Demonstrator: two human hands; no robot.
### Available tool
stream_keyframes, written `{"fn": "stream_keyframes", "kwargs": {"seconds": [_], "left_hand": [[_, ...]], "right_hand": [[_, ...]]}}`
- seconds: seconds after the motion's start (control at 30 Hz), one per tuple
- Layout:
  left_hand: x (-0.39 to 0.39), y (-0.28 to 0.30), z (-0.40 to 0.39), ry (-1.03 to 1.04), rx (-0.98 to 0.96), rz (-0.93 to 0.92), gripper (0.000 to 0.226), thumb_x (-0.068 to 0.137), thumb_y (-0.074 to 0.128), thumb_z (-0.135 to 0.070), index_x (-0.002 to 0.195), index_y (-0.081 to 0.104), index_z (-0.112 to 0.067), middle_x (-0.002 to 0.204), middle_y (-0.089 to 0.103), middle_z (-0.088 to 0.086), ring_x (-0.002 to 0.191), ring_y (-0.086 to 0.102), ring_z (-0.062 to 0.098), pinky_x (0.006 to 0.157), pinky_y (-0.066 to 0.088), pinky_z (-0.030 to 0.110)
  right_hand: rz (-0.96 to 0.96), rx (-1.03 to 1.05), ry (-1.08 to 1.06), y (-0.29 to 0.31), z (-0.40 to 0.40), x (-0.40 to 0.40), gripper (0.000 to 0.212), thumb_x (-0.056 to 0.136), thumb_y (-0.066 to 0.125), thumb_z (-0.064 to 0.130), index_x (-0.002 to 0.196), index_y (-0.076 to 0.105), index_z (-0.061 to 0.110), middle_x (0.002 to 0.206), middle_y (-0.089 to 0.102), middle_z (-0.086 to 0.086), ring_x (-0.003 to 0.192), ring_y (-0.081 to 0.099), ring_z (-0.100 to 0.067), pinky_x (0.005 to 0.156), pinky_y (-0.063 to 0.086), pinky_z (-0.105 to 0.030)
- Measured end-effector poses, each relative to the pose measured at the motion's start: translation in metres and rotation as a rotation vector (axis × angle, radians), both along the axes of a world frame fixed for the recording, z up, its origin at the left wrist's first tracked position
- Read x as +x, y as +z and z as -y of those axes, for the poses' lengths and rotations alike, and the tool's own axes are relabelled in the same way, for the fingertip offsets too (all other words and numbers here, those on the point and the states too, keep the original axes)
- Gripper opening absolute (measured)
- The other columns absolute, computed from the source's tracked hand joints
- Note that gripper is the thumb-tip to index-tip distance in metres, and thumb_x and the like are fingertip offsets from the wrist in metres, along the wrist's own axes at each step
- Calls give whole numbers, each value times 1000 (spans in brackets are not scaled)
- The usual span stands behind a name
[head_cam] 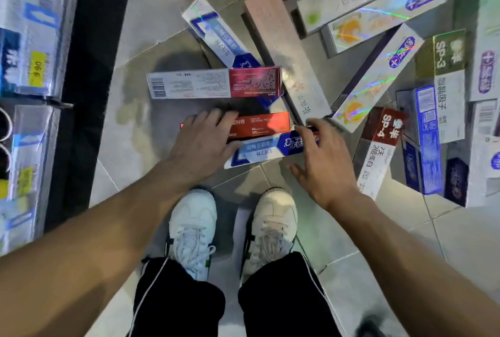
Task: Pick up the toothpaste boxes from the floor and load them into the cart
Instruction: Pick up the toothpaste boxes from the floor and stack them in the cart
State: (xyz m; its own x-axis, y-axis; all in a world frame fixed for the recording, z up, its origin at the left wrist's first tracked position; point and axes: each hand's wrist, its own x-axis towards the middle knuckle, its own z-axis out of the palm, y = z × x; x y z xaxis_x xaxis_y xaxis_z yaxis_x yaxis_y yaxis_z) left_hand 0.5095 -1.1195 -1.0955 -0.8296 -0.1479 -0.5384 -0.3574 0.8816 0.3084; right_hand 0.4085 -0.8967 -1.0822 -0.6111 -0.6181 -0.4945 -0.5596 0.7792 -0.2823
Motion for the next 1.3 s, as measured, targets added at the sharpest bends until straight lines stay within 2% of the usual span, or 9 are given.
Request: {"fn": "stream_keyframes", "kwargs": {"seconds": [0.37,0.47,0.7,0.87,1.0,1.1,1.17,1.23,1.3], "left_hand": [[27,4,21,14,18,55,57,96,46,-48,131,54,-4,113,63,20,98,61,40,76,52,48],[44,8,26,117,83,79,61,99,45,-49,141,49,-5,125,62,21,109,61,38,89,51,47],[68,42,15,439,270,-4,45,104,38,-47,139,45,-21,126,60,3,105,59,20,85,45,34],[69,90,-2,695,346,-108,34,100,35,-55,122,48,-33,104,63,-11,89,63,13,80,51,40],[55,149,-17,914,439,-187,9,101,41,-54,99,47,-48,85,65,-9,74,66,5,76,57,45],[37,208,-21,936,465,-269,26,89,37,-68,101,49,-48,87,67,-14,84,68,15,80,56,49],[18,258,-22,934,522,-323,23,93,39,-62,109,48,-50,95,69,-24,88,68,7,83,57,39],[-2,317,-21,918,556,-394,20,100,44,-50,120,47,-49,103,65,-35,92,66,-5,85,54,23],[-21,383,-18,893,605,-449,37,98,44,-59,133,45,-48,119,65,-26,105,65,-1,96,52,30]], "right_hand": [[-79,15,1,-2,18,15,64,64,85,26,120,58,10,110,51,-20,94,56,-42,83,49,-47],[-98,110,98,-8,24,24,66,58,86,30,115,59,10,103,54,-19,88,55,-40,78,48,-45],[113,256,55,-1,32,36,60,86,64,55,135,42,27,129,51,-5,117,51,-31,87,46,-39],[344,55,-369,52,28,44,48,85,68,47,97,29,23,90,60,-7,82,58,-37,60,39,-38],[408,-229,-776,122,31,40,38,85,72,28,100,40,15,80,58,3,75,56,-27,55,38,-29],[513,-484,-1036,188,43,33,40,81,77,39,105,46,28,92,67,3,86,66,-25,78,53,-40],[575,-656,-1117,239,52,25,46,77,80,44,112,51,35,98,72,4,89,71,-22,82,57,-46],[639,-792,-1125,301,63,15,47,85,79,30,123,53,26,97,74,4,85,72,-15,74,56,-35],[691,-908,-1105,371,73,3,42,89,74,19,127,54,17,99,75,0,86,72,-14,73,55,-28]]}}
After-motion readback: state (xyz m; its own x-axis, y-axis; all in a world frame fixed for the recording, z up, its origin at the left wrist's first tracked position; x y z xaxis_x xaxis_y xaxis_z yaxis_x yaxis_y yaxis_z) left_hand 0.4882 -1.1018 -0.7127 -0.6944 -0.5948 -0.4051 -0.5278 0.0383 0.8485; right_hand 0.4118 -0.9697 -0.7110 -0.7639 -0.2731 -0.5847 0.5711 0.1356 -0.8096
